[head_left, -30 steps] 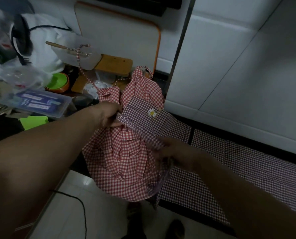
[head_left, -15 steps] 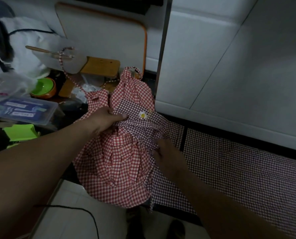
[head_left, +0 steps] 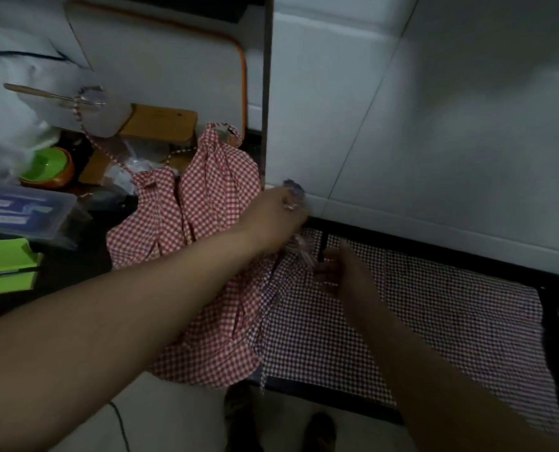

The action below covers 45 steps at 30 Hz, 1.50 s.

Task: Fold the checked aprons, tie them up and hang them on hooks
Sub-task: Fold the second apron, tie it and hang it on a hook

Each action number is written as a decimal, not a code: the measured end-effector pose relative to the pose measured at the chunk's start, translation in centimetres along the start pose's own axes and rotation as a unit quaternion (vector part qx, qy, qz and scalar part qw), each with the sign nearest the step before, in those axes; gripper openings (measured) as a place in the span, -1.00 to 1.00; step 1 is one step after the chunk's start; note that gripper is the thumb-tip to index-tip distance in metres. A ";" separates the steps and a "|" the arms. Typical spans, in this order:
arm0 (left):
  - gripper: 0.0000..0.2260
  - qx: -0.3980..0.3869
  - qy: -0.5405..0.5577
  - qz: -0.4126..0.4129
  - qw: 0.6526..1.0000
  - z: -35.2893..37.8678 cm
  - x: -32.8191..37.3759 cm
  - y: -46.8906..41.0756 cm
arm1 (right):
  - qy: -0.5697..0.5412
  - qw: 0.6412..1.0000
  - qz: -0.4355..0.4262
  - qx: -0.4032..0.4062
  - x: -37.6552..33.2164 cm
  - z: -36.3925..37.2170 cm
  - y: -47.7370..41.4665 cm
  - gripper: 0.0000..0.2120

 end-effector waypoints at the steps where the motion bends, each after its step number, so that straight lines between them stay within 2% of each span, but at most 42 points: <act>1: -0.83 -0.026 0.010 0.013 1.000 2.2 1.8 -0.1 | -0.075 0.995 0.055 -0.027 -0.1 -0.7 0.0 -0.37; 4: -0.61 -0.150 0.036 -0.011 0.988 8.1 4.6 -0.2 | -0.167 0.974 0.095 -0.118 -2.2 -2.2 -0.1 -0.13; 5: -0.52 -0.160 0.053 -0.033 0.985 9.0 4.5 -0.5 | -0.193 0.968 0.097 -0.131 -2.7 -3.0 -0.4 -0.11; 6: -0.49 -0.136 0.077 -0.049 0.987 8.8 3.8 -1.0 | -0.211 0.966 0.096 -0.118 -2.7 -4.0 -1.0 -0.12; 8: -0.58 -0.034 0.096 -0.047 0.994 7.1 1.3 -1.8 | -0.210 0.968 0.104 -0.095 -1.9 -5.9 -2.4 -0.25; 9: -0.67 -0.004 0.051 -0.026 0.998 6.7 -0.1 -2.1 | -0.187 0.972 0.112 -0.087 -1.0 -6.9 -3.2 -0.37; 11: -0.81 -0.030 -0.071 0.018 0.997 7.6 -3.1 -1.5 | -0.100 0.986 0.124 -0.059 1.0 -8.5 -4.5 -0.59; 14: -0.64 -0.116 -0.202 0.100 0.967 11.3 -6.1 0.3 | 0.048 0.994 0.097 -0.002 2.3 -10.8 -5.9 -0.81; 17: -0.41 -0.160 -0.324 0.132 0.923 14.6 -8.0 1.7 | 0.157 0.985 -0.009 0.075 0.1 -12.4 -6.5 -0.86; 19: -0.37 -0.179 -0.364 0.101 0.909 16.3 -9.0 2.2 | 0.257 0.945 -0.143 0.140 -2.6 -12.9 -5.7 -0.79; 21: -0.37 -0.183 -0.369 0.069 0.908 17.7 -9.5 2.6 | 0.339 0.886 -0.269 0.167 -4.4 -11.4 -3.3 -0.68; 22: -0.36 -0.178 -0.365 0.058 0.912 18.3 -9.5 2.8 | 0.383 0.853 -0.323 0.144 -4.5 -9.9 -2.2 -0.64; 24: -0.35 -0.166 -0.369 0.044 0.913 19.2 -9.6 3.1 | 0.511 0.773 -0.375 0.036 -2.2 -6.3 -0.6 -0.55; 25: -0.34 -0.159 -0.374 0.039 0.913 19.5 -9.8 3.2 | 0.570 0.738 -0.361 -0.013 0.1 -5.7 -0.9 -0.49; 26: -0.33 -0.152 -0.376 0.036 0.913 19.9 -9.9 3.2 | 0.614 0.718 -0.325 -0.041 2.2 -5.9 -1.4 -0.45; 28: -0.31 -0.142 -0.376 0.032 0.915 20.6 -9.9 3.3 | 0.647 0.713 -0.266 -0.044 4.6 -8.0 -2.9 -0.38; 32: -0.27 -0.133 -0.340 0.020 0.931 21.3 -9.5 3.8 | 0.671 0.690 -0.268 -0.040 4.6 -10.0 -2.9 -0.33; 37: -0.25 -0.114 -0.325 -0.001 0.939 19.9 -10.6 3.7 | 0.689 0.689 -0.224 -0.025 5.0 -13.8 -3.4 -0.31; 40: -0.32 -0.048 -0.249 -0.015 0.967 18.3 -9.3 2.6 | 0.659 0.706 -0.261 -0.006 2.9 -12.6 -2.4 -0.33; 41: -0.37 -0.017 -0.244 0.003 0.970 17.6 -8.5 2.0 | 0.653 0.698 -0.293 -0.012 2.0 -11.8 -2.0 -0.36; 43: -0.44 -0.019 -0.285 0.065 0.956 18.1 -7.6 1.3 | 0.665 0.668 -0.328 -0.056 2.0 -11.4 -1.8 -0.39; 45: -0.43 -0.081 -0.344 0.101 0.930 19.9 -8.2 1.4 | 0.669 0.666 -0.319 -0.090 3.3 -12.2 -2.3 -0.39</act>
Point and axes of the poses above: each hand's wrist, its own y-axis away from the middle knuckle, its own z-axis out of the palm, x = y × z, the point moved 9 cm from there along -y, towards the middle knuckle, and after that the axes turned 6 degrees about -y, right-handed, at the moved point
